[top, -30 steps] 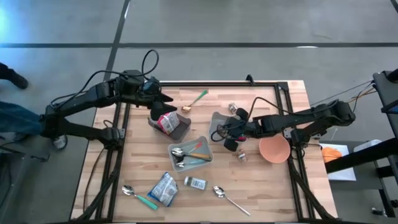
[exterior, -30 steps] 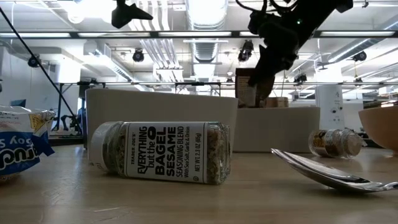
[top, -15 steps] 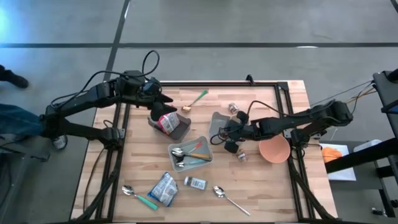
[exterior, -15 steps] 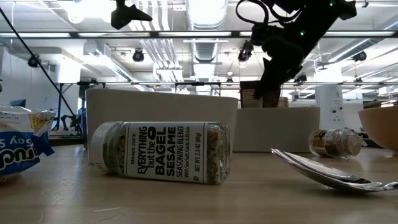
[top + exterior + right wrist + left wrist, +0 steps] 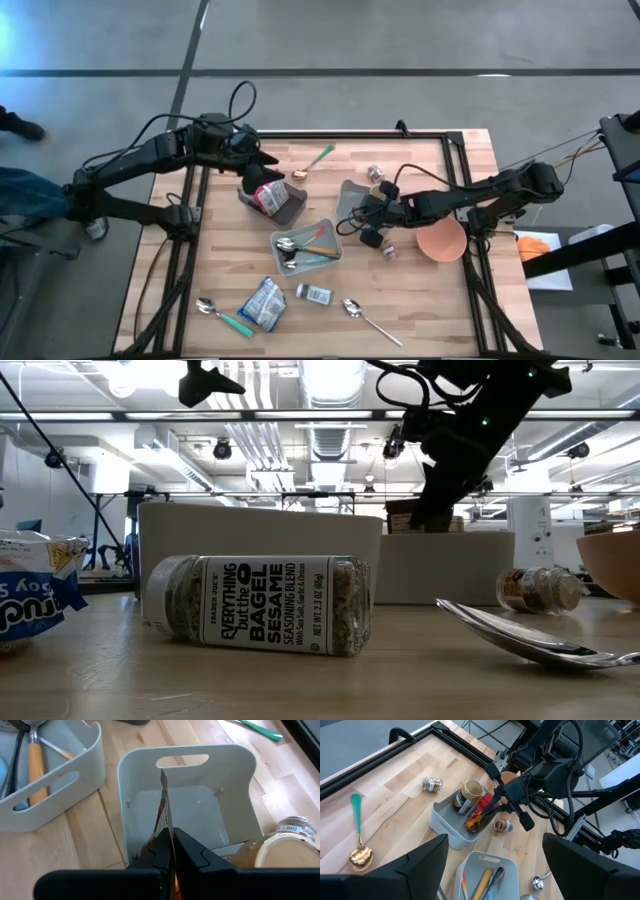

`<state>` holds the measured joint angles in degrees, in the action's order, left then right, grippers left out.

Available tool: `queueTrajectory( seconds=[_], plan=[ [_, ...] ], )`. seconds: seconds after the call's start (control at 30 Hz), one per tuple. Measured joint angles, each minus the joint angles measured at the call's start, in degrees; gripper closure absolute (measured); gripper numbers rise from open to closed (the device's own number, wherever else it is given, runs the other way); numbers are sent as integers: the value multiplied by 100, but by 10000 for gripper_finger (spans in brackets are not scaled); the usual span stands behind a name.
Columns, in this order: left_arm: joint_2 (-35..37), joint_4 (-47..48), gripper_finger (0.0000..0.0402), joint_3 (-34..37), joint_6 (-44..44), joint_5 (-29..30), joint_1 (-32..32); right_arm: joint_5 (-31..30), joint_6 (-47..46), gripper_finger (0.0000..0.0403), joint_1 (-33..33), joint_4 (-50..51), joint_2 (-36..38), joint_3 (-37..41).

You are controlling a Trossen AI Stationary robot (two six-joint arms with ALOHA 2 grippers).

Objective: Pick & Place Food Item
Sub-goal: Put the orange seasoning pack into the top gray bin

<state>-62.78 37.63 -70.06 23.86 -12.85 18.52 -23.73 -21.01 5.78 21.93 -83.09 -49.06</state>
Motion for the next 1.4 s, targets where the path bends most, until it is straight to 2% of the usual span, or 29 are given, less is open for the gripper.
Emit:
queueTrajectory(
  seconds=[0.17, 0.37, 0.83, 0.93, 1.23, 1.4],
  plan=[
    [0, 0, 73, 0, 2, -1, 0, 304, -8, 394, 0, 9, 0, 0],
    [2, 0, 73, 0, 4, -1, 0, 352, -114, 394, 0, 13, 11, 1],
    [2, 2, 73, 0, 22, -20, 0, 1143, -153, 390, -7, 13, 15, 2],
    [4, 4, 73, 0, 22, -23, -2, 1260, -159, 366, -11, 13, 16, 2],
    [4, 23, 73, 0, 104, -28, -4, 1077, -298, 234, -15, 78, 20, 1],
    [4, 97, 73, 0, 173, -39, -4, 986, -299, 206, -15, 206, 20, 1]
  ],
)
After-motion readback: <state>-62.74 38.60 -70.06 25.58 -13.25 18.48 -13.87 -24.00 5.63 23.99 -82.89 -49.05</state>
